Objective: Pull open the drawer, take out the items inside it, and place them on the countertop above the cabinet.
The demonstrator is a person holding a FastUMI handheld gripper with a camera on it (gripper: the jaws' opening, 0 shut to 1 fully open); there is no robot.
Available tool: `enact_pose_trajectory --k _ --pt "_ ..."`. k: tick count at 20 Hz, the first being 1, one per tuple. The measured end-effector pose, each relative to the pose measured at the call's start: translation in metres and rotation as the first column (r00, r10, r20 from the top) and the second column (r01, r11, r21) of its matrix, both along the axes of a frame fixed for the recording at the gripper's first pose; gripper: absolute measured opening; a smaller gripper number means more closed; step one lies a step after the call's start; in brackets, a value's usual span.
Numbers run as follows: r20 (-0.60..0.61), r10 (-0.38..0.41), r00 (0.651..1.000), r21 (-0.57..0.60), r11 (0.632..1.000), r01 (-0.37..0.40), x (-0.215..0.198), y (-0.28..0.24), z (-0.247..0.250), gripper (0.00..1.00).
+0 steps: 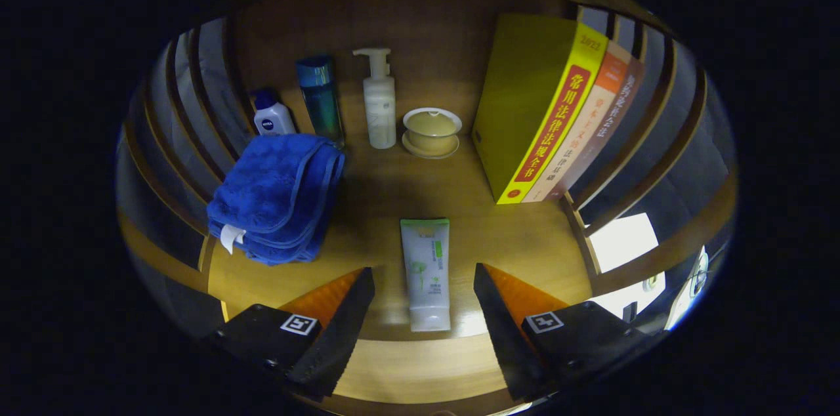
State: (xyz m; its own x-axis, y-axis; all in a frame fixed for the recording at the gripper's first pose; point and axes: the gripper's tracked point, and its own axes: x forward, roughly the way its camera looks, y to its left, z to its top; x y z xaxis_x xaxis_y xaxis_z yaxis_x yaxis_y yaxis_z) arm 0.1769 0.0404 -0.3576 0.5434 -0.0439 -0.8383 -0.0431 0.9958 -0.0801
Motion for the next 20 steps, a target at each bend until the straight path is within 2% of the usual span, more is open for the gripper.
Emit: enact_pose_trajectory --k 8,14,20 --pt "0.179 -0.004 0.984 -0.006 1.000 0.005 -0.048 -0.012 0.068 0.99" --pt "0.377 0.038 0.926 -0.056 0.998 -0.019 -0.116 -0.025 0.132 0.99" --pt "0.480 0.033 0.876 -0.053 0.999 -0.009 -0.201 -0.033 0.151 0.99"
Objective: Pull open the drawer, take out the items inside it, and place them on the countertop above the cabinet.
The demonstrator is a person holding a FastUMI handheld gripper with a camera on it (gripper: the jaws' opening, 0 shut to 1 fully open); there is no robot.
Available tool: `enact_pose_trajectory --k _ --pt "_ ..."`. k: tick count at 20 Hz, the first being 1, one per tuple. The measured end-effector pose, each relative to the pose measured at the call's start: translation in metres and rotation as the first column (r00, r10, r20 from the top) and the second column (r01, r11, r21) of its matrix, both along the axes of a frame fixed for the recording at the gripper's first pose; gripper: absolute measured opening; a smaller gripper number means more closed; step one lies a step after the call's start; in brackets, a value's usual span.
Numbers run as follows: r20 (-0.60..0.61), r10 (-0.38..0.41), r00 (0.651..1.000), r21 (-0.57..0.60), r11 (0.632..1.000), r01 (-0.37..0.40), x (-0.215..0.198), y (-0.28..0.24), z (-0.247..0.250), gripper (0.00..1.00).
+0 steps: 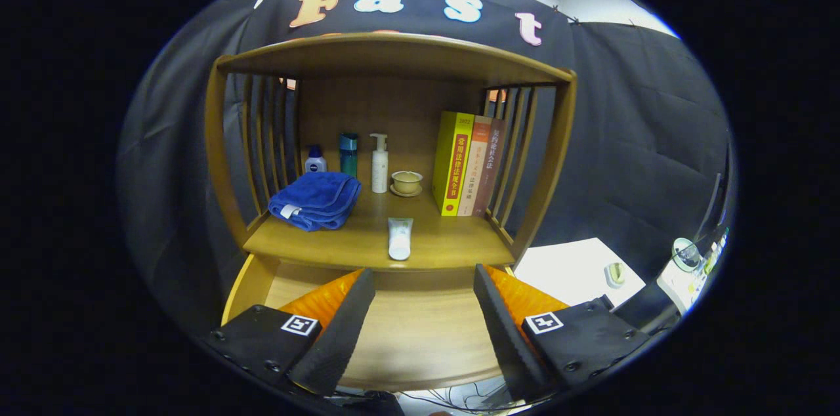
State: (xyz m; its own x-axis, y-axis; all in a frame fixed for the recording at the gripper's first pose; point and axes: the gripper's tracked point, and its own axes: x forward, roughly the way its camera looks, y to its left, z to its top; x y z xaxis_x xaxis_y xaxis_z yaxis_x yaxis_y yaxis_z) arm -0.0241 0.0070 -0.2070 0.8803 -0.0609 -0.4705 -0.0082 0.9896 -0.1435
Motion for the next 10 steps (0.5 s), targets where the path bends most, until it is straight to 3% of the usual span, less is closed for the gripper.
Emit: enact_pose_trajectory --k 5,10 --pt "0.056 -0.043 0.997 0.026 0.999 0.042 -0.055 -0.013 -0.023 0.99" --pt "0.085 -0.015 0.996 0.062 0.998 0.010 -0.108 -0.002 -0.055 0.99"
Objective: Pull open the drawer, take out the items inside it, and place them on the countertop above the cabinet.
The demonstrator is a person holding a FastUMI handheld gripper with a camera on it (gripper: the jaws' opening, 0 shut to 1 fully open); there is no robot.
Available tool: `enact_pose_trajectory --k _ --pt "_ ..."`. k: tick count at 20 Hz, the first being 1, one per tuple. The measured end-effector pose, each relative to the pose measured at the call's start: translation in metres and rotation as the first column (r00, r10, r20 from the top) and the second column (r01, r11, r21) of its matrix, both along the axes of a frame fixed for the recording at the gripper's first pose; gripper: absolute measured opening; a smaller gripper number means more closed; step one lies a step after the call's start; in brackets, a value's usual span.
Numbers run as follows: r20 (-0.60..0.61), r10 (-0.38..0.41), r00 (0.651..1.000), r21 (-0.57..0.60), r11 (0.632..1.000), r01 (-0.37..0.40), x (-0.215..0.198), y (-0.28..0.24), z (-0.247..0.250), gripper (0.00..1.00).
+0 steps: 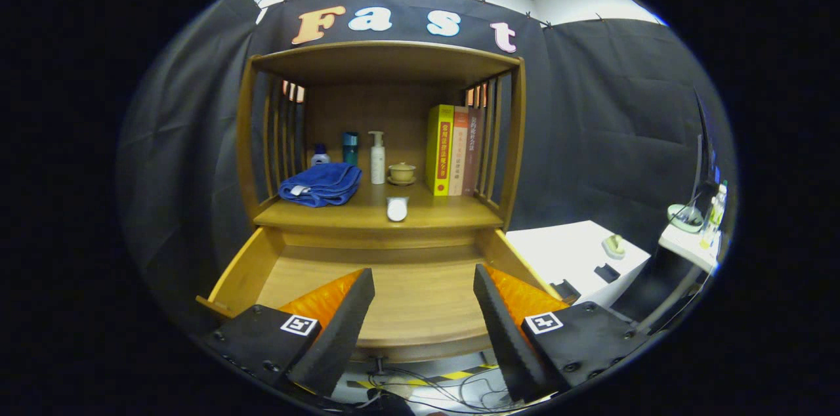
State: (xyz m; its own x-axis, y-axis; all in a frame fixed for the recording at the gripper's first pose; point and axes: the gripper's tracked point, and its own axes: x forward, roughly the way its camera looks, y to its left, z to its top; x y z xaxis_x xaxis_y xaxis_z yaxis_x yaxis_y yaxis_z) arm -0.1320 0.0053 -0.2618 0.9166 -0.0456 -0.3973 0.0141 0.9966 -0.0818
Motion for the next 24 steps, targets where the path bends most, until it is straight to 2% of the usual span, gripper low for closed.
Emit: enact_pose_trajectory --k 6,9,17,19,24 --pt "-0.027 0.007 1.000 0.021 1.000 -0.006 -0.046 -0.001 -0.056 0.99" --pt "-0.055 0.018 0.998 0.029 0.999 -0.016 -0.057 0.003 -0.083 0.99" --pt "-0.114 0.094 0.989 0.018 0.996 -0.093 -0.060 0.039 -0.132 0.99" --pt "-0.102 0.077 0.992 0.021 0.997 -0.075 -0.059 0.038 -0.131 0.94" --pt "-0.106 0.065 0.992 0.030 0.998 -0.062 -0.046 0.049 -0.135 0.95"
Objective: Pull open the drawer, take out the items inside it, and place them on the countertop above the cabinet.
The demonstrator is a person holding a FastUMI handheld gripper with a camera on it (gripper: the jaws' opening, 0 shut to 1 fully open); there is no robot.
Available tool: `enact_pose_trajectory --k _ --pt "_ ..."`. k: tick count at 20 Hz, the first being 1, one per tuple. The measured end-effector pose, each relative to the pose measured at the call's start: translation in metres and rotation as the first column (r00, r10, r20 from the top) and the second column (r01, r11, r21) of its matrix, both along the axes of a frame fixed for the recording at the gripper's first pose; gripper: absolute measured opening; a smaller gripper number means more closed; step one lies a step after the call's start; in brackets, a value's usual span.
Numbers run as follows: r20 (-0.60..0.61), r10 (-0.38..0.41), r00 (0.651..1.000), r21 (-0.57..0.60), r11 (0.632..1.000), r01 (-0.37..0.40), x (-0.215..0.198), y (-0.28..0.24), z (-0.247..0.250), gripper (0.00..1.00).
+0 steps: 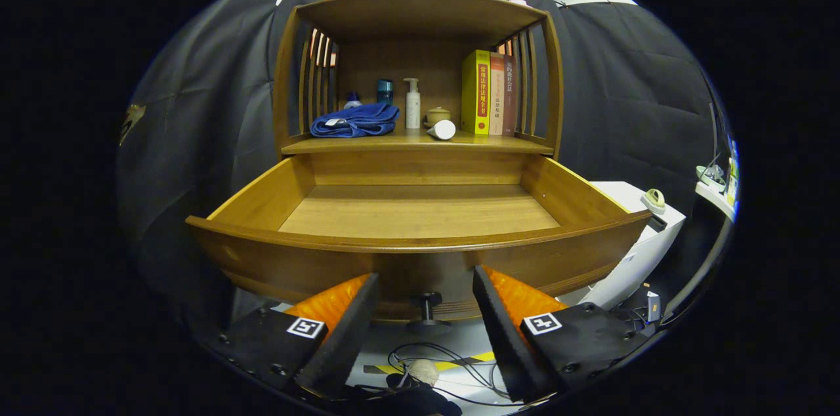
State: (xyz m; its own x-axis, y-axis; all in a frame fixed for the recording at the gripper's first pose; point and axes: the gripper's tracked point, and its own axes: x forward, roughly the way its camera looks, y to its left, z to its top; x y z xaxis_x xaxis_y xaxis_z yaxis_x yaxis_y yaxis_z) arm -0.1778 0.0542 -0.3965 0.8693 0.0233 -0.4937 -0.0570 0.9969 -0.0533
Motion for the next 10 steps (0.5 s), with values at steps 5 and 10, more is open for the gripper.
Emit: enact_pose_trajectory --k 5,10 --pt "-0.009 -0.001 1.000 -0.015 1.000 0.001 0.005 -0.002 -0.003 0.98" --pt "0.000 0.005 1.000 -0.020 1.000 -0.005 0.022 -0.002 -0.003 0.98"
